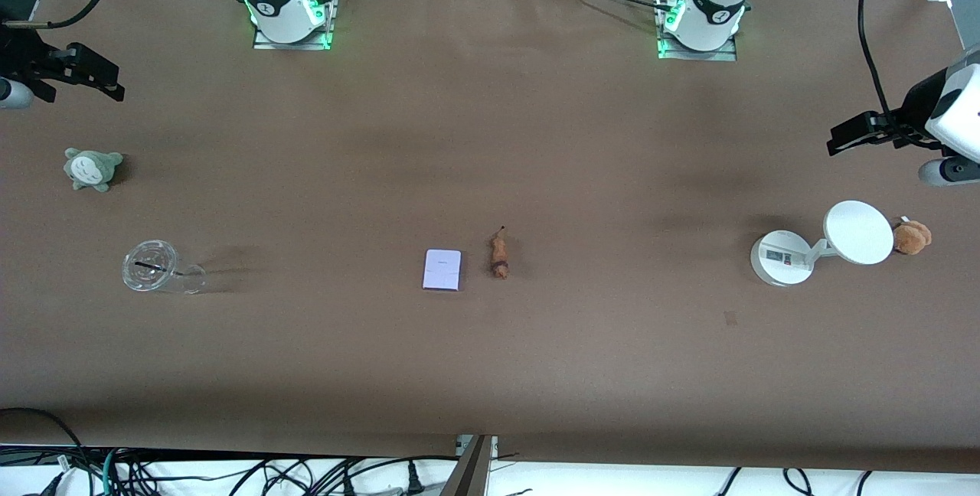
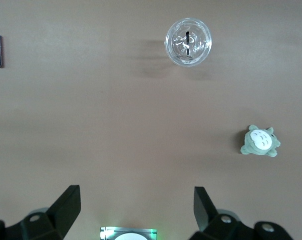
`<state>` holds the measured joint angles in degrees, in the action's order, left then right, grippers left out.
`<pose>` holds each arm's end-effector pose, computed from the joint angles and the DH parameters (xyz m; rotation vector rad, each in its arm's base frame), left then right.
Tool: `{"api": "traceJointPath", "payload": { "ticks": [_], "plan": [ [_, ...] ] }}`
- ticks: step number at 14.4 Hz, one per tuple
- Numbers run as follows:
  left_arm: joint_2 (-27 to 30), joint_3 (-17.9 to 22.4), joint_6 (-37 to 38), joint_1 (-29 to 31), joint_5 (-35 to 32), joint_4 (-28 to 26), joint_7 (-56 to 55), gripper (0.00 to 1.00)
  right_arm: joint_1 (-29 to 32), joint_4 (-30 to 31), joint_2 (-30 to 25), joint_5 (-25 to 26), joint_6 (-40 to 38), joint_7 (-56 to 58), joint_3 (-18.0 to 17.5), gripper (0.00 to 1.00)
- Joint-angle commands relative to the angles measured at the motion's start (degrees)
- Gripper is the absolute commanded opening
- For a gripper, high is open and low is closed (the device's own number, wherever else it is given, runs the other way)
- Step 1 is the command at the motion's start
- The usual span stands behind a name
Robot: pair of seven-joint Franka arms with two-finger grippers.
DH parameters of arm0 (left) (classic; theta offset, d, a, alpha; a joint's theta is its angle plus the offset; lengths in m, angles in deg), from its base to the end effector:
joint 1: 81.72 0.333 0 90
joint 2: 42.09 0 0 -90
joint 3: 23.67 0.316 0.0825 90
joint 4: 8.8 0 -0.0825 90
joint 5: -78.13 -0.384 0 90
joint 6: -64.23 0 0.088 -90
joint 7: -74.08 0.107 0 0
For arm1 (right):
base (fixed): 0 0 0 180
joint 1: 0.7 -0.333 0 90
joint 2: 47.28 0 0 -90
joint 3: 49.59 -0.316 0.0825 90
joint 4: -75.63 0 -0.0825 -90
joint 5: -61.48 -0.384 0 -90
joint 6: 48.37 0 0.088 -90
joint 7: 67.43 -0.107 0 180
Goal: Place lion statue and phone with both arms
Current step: 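Reach the left gripper toward the brown lion statue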
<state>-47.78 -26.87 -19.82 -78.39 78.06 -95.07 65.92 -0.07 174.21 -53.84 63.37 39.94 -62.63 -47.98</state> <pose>0.5724 0.0030 0.5906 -3.1206 -0.2261 0.2160 0.5129 -0.0245 0.6128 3.1133 0.0702 -0.1036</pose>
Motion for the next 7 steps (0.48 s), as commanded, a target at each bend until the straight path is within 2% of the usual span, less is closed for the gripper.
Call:
{"api": "traceJointPath", "payload": {
  "ticks": [1, 7],
  "plan": [
    [-0.81, -0.31, 1.44, 0.63, 0.42, 1.72, 1.56, 1.0, 1.31, 0.91, -0.74, -0.84, 0.72, 0.74, -0.99, 1.0],
    [-1.43, -0.4, 1.44, 0.28, 0.16, 2.33, 1.04, 1.0, 1.31, 0.82, -0.74, -0.93, 0.64, 0.83, -0.99, 1.0]
  ]
}}
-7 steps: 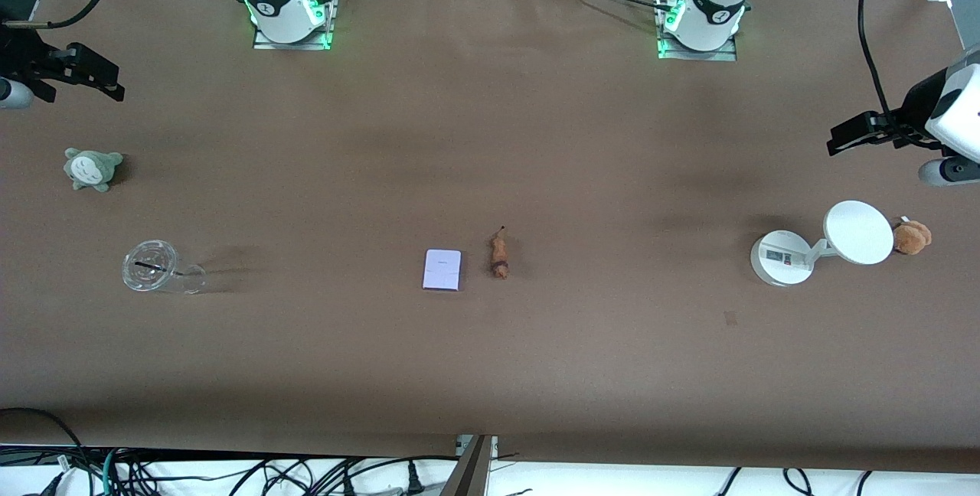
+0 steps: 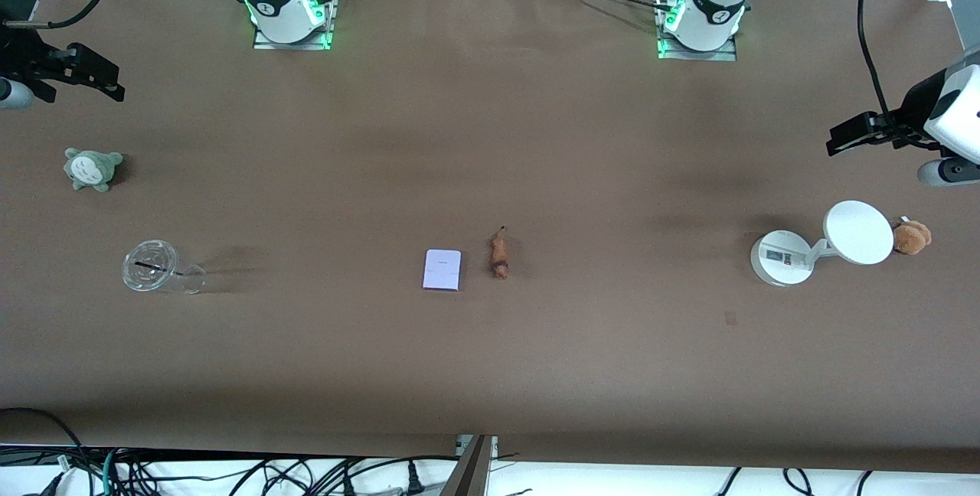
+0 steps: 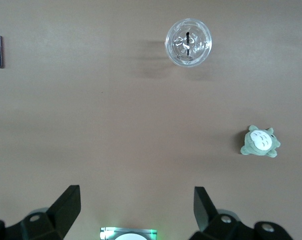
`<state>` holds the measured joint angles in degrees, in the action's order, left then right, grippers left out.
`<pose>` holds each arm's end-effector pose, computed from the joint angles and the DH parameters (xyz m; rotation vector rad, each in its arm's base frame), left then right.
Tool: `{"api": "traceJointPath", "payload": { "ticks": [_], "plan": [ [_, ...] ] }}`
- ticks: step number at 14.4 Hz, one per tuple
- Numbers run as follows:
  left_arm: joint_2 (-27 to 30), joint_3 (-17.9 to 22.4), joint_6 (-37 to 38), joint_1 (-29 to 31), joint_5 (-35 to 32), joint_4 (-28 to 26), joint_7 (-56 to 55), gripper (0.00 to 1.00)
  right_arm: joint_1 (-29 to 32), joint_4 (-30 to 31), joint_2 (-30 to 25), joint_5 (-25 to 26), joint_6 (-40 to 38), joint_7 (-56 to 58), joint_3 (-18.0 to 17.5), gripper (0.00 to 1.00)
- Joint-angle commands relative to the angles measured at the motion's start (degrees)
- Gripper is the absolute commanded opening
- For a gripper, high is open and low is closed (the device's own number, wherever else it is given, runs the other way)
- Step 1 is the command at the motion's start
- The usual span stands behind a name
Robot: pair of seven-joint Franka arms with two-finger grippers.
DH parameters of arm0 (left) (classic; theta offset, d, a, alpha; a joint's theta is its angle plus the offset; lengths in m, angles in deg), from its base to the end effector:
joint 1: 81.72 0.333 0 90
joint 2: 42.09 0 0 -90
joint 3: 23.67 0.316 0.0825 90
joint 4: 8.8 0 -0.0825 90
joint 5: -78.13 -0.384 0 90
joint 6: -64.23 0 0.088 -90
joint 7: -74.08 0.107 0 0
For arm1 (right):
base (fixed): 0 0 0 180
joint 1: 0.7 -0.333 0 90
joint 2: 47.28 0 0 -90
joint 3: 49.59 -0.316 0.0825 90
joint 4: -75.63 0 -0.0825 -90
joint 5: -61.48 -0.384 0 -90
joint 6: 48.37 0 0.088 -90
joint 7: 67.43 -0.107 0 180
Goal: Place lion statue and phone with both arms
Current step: 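Reach the left gripper toward the brown lion statue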
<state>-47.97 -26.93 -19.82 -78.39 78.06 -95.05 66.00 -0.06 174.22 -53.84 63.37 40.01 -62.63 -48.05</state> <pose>0.5733 0.0025 0.5888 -3.1207 -0.2222 0.2207 0.5130 -0.0239 0.6128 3.1131 0.0718 -0.1019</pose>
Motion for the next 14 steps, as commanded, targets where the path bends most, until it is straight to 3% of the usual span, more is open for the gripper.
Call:
{"api": "traceJointPath", "payload": {
  "ticks": [1, 7, 10, 14],
  "plan": [
    [-1.24, -0.34, 1.44, 0.28, 0.51, 2.32, 0.7, 1.0, 1.21, 0.82, -0.74, -0.93, 0.65, 0.92, -0.93, 1.0],
    [-3.08, -0.96, 1.35, -0.68, 0.87, 2.05, -1.31, 1.0, 0.42, 0.73, 2.33, -0.84, 1.53, 0.83, -1.37, 1.0],
    [-5.01, -1.48, 0.83, -4.28, 5.24, 2.23, -8.58, 1.0, 0.25, -0.05, 3.56, -0.84, 1.36, 0.48, -1.36, 1.0],
    [-12.56, -1.57, -4.79, -13.5, 6.58, 4.77, -22.56, 1.0, 0.16, -0.5, 3.83, -0.84, 1.36, 0.48, -1.45, 1.0]
  ]
}}
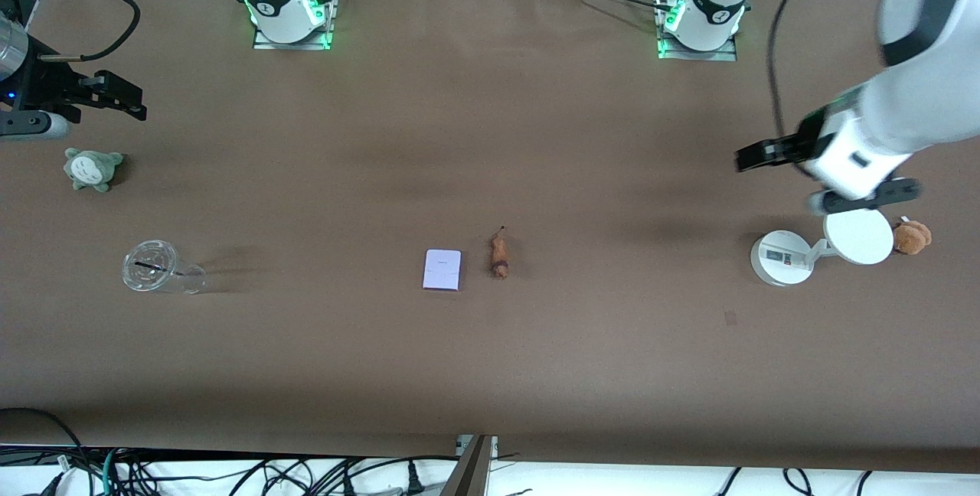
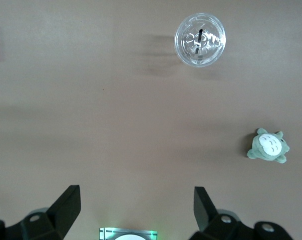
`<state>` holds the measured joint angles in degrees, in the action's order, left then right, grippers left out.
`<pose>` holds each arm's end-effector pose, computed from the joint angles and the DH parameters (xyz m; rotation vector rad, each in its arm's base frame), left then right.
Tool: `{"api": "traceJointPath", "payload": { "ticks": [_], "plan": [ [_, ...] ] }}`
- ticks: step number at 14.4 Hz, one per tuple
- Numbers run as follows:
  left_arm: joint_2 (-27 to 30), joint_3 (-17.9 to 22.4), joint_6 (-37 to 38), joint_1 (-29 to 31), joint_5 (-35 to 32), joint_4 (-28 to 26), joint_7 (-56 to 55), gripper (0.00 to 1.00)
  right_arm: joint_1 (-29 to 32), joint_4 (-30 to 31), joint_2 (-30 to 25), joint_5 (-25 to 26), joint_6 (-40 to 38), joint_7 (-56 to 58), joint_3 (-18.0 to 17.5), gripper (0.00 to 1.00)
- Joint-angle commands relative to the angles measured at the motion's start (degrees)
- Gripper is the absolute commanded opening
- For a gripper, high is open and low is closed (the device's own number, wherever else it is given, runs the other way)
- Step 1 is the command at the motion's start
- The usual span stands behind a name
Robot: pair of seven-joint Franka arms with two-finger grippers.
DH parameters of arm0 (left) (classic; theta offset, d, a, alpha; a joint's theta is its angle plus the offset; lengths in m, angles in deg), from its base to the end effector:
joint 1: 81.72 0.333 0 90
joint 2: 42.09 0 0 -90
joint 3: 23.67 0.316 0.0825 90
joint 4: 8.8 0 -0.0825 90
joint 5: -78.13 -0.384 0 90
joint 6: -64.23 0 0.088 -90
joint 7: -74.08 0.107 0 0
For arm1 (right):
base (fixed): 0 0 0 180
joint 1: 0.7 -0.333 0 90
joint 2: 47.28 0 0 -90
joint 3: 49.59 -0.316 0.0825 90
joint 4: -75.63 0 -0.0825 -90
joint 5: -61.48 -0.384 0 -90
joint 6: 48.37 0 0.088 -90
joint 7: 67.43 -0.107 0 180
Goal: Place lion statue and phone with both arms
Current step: 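Reach the left gripper toward the brown lion statue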
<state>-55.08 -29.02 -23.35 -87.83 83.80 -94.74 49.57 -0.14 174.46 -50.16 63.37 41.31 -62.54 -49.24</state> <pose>0.5955 -0.1263 0.5233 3.0479 0.3577 -0.3458 0.5327 -0.0121 0.5791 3.1078 0.1105 -0.1727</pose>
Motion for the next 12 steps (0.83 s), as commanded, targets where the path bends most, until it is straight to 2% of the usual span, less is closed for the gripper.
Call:
{"api": "traceJointPath", "payload": {
  "ticks": [1, 4, 9, 12],
  "plan": [
    [-7.56, 0.52, -2.75, -6.35, 0.84, 5.77, -9.3, 1.0, 0.24, -0.74, 0.15, -0.83, 0.23, 0.38, -0.27, 1.0],
    [-14.15, 0.52, -9.86, -11.37, 0.92, 8.68, -16.61, 1.0, 0.15, -0.92, 0.24, -0.92, 0.32, 0.21, -0.27, 1.0],
    [-22.42, 0.61, -24.36, -18.83, 3.03, 8.95, -28.38, 1.0, 0.15, -2.06, 1.38, -0.92, -0.2, 0.82, -0.27, 1.0],
    [-26.9, 0.7, -30.52, -22.1, 2.68, 9.74, -30.42, 1.0, 0.06, -2.06, 1.64, -0.92, -0.12, 0.82, -0.27, 1.0]
  ]
}}
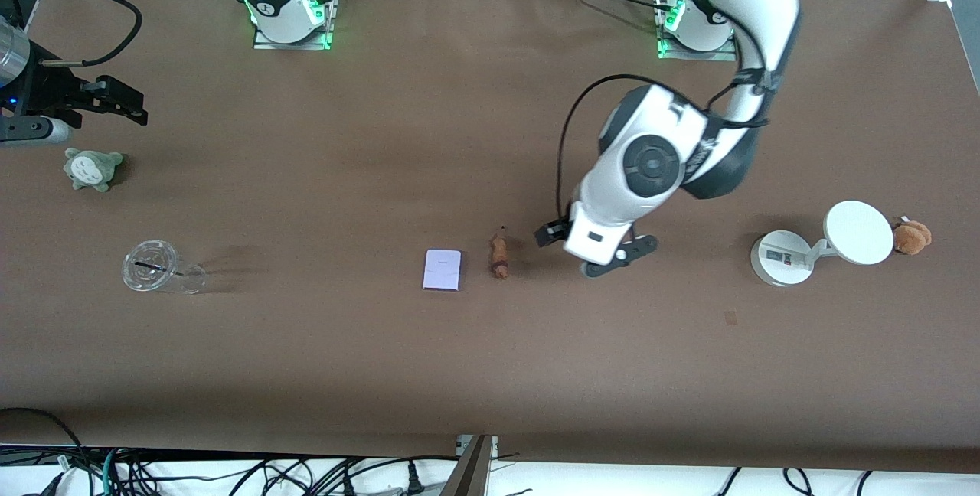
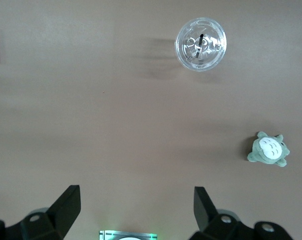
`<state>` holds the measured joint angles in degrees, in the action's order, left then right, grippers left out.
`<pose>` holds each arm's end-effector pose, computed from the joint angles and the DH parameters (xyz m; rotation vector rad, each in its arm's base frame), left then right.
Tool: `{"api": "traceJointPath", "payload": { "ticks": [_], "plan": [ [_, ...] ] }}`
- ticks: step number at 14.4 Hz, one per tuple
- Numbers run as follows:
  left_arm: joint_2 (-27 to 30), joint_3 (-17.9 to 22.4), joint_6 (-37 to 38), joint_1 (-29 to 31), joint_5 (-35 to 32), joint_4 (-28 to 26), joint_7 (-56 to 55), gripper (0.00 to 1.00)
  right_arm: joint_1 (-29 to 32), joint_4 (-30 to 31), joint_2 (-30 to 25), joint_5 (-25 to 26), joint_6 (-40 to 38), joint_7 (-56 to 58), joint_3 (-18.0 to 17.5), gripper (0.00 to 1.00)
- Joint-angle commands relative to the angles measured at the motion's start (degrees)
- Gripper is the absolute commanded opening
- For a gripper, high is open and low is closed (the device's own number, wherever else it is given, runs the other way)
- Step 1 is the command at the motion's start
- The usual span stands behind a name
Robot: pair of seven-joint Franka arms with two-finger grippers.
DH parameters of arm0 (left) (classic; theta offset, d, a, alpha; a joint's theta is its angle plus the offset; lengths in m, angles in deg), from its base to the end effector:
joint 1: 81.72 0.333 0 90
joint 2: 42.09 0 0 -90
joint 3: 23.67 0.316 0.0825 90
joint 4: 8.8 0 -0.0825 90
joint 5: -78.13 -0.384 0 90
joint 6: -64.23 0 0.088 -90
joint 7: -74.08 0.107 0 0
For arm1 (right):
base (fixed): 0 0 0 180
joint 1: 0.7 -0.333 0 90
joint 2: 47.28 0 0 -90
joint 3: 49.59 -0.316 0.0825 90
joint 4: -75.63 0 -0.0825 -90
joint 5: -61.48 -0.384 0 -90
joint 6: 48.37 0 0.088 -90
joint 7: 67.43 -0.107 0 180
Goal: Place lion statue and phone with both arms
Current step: 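Lower the left gripper and close it around the lion statue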
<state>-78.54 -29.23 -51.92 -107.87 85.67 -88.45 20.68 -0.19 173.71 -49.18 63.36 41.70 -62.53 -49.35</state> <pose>0.6189 -0.3748 0.3389 2.9274 0.6785 -0.1756 0.5387 -0.0106 0.5765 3.1076 0.1154 -0.1683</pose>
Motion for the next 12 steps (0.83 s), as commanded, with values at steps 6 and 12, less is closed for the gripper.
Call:
{"api": "traceJointPath", "payload": {
  "ticks": [6, 12],
  "plan": [
    [-12.32, 1.96, -6.44, -7.86, 0.46, 10.82, -6.35, 1.0, -0.68, -1.4, 0.75, -0.91, -0.42, 0.46, -0.16, 1.0],
    [-18.03, 4.86, -6.63, -11.64, -3.66, 17.5, -6.1, 1.0, -0.77, -1.4, 0.75, -0.91, -0.34, 0.46, -0.16, 1.0]
  ]
}}
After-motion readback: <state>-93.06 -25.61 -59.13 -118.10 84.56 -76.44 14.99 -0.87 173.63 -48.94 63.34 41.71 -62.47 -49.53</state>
